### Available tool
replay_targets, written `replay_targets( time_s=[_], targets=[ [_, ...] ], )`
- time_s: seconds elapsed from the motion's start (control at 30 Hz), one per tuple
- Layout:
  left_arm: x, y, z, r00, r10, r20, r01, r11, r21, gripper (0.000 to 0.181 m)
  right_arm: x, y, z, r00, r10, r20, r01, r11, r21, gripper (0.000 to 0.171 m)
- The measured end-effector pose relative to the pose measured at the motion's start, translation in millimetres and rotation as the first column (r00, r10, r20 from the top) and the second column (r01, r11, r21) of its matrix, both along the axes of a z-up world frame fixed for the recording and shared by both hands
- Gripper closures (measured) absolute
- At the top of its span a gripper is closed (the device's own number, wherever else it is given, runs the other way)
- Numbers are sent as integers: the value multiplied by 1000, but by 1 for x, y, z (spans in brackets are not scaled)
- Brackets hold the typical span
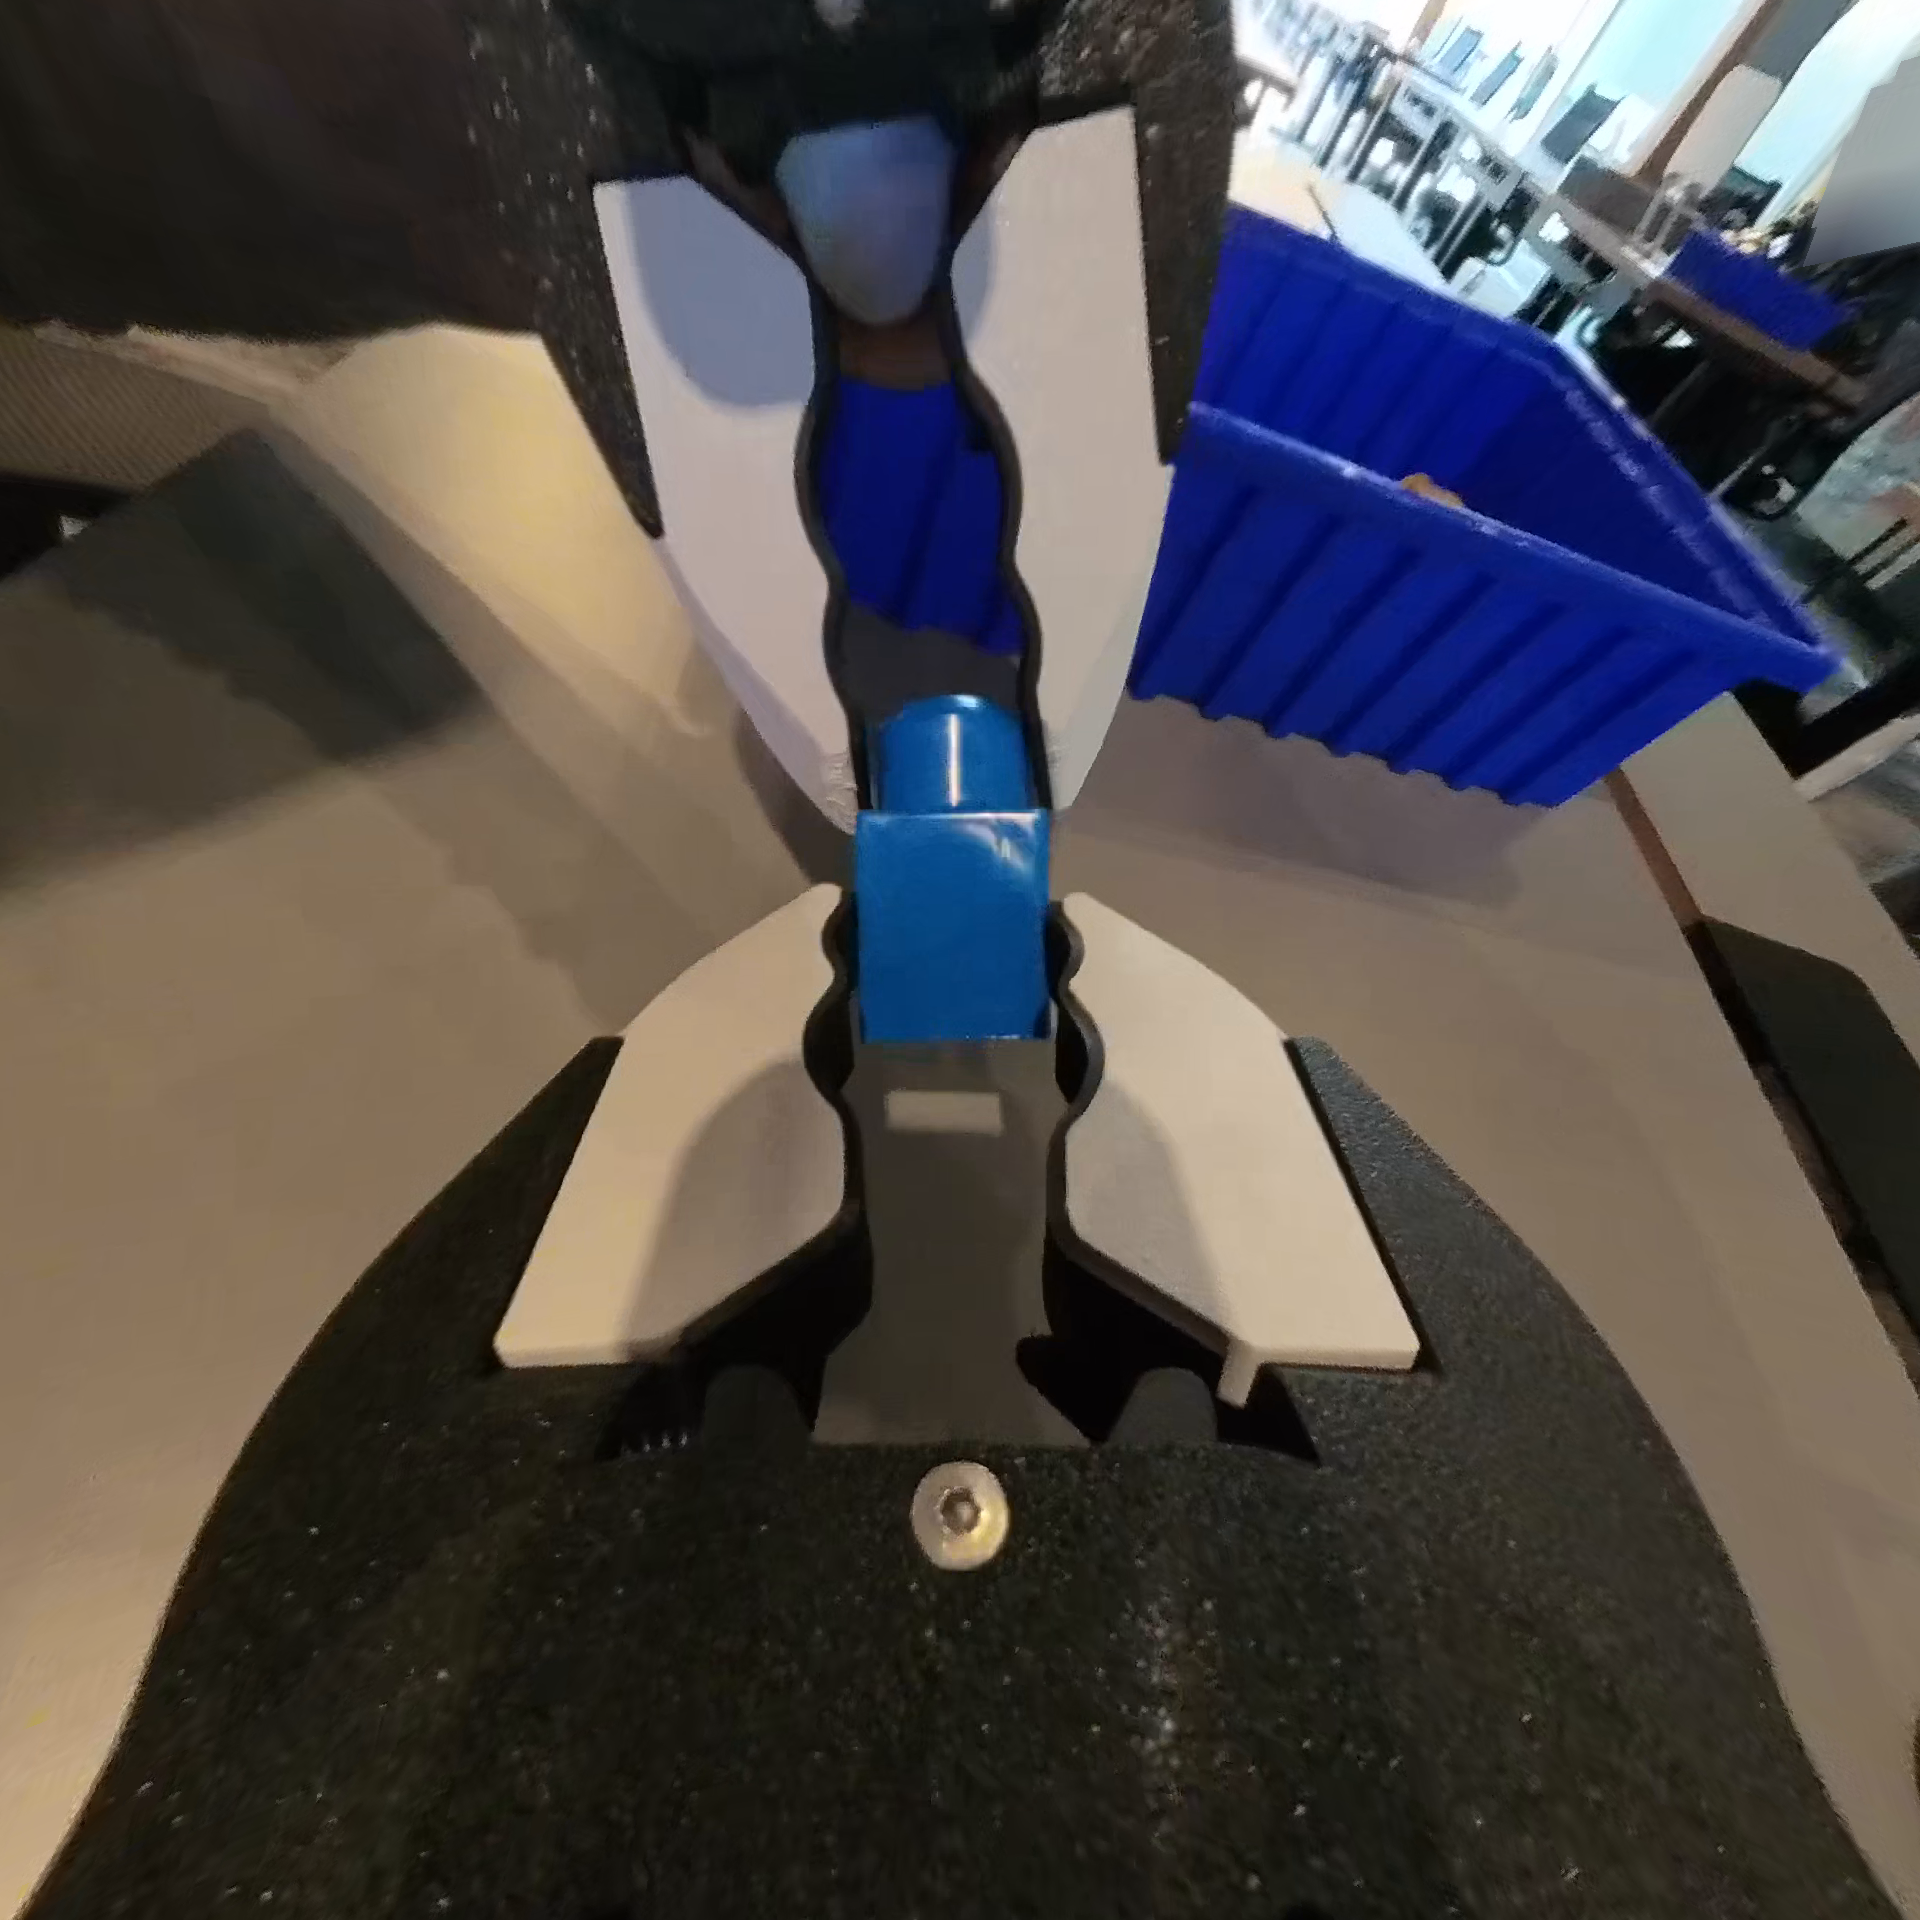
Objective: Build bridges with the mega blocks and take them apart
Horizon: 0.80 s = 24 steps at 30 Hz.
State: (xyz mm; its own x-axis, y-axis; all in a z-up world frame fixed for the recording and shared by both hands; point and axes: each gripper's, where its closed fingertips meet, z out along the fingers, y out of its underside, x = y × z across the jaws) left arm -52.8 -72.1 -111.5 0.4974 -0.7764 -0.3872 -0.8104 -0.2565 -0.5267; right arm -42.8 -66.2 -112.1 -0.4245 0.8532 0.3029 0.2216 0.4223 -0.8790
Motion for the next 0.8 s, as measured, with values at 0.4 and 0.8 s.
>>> replay_targets(
  time_s=[0.4,0.8],
  targets=[
    [25,-4,47,843,-12,538,-16,999,46,132,15,-10,52,955,140,-263,-229,909,-348,137],
    [39,-3,50,762,-45,646,5,998,64,146,24,-7,60,926,152,-345,-284,884,-372,137]
  ],
)
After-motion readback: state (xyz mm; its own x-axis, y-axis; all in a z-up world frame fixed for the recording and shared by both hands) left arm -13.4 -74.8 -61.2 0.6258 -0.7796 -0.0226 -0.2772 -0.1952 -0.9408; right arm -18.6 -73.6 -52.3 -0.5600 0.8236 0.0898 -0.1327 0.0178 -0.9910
